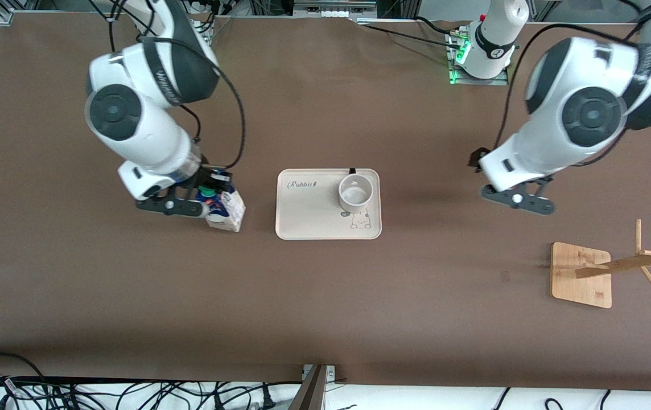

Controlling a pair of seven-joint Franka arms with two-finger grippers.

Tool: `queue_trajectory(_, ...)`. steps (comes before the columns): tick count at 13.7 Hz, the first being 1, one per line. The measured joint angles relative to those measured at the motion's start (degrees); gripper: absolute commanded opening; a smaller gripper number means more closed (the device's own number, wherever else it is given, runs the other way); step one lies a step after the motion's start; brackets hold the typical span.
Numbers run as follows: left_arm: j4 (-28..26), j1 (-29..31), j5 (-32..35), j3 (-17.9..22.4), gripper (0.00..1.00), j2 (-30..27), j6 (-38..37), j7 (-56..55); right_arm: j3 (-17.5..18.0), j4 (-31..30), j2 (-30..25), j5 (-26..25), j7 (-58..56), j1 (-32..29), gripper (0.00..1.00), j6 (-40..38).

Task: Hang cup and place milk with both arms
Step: 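Lift the carton with the right gripper while the left gripper reaches the mug, then lower the left gripper into the white mug's rim and grasp it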

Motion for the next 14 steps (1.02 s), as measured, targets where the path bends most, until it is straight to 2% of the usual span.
queue_trajectory(4, 0.05, -11.25, -2.36, -0.48, 1.00, 6.18, 9.10, -16.85, -3.43, 0.00, -2.86, 0.05, -1.42, -0.16, 0.36, -3.01)
queue_trajectory(6, 0.35, -16.22, -2.35, -0.53, 1.00, 7.45, 10.88, -24.24, -5.01, -0.03, -2.94, 0.01, -2.24, -0.11, 0.36, -5.66)
queue_trajectory(11, 0.49, -19.39, -2.41, -0.51, 1.00, 9.00, 13.31, -23.32, -12.42, -0.10, -4.73, 0.01, -14.77, -0.27, 0.36, -15.48)
queue_trajectory(14, 0.51, -20.44, -2.27, -0.12, 1.00, 10.04, 14.90, -18.10, -13.90, -0.41, -5.16, 0.01, -16.83, -0.30, 0.36, -16.64)
